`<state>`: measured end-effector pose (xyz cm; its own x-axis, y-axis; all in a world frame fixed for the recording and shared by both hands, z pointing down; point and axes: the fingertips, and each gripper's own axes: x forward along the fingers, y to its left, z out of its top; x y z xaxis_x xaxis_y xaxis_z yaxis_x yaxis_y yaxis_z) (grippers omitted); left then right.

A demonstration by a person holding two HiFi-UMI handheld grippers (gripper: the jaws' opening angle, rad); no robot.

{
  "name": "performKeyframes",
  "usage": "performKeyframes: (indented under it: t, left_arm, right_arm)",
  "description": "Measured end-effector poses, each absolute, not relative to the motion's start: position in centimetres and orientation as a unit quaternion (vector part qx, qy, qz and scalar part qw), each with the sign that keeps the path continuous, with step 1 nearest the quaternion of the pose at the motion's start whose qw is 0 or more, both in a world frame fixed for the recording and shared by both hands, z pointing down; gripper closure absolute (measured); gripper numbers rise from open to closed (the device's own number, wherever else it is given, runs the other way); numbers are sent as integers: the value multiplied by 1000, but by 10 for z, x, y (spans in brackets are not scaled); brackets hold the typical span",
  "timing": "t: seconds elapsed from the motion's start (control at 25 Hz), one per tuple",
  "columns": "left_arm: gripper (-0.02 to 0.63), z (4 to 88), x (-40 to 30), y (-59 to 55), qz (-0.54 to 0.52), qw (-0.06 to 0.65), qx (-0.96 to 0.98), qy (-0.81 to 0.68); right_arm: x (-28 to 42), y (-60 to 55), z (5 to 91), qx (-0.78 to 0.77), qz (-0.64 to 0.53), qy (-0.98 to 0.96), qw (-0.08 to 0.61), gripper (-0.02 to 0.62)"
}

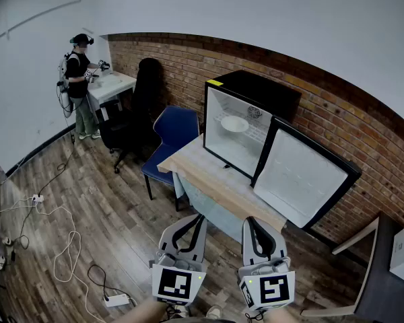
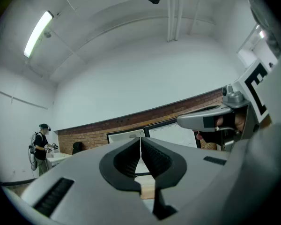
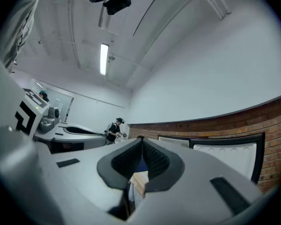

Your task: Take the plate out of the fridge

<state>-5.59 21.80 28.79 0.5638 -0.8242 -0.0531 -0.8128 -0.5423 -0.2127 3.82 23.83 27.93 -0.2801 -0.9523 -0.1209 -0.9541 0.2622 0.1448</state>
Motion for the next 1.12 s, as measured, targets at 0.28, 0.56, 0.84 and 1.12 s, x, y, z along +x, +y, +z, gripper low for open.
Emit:
performKeyframes:
  t: [0.28,0.56,0.84,1.12]
  left_arm:
    - [584,286,-44,216,-30,121,-881,457]
    - [584,288,-34,217,-36,119,-878,461]
    - [584,299,-26,214,-45,112,-872,474]
    - [584,303,-13,212,-49,119,-864,487]
  right_arm:
    - [50,235,281,-601,87,794,13,565]
    - [60,232,287,-597,82,798,10,565]
    - [69,230,294,-588,84,805,5,565]
    - [84,228,297,-576,87,813,6,565]
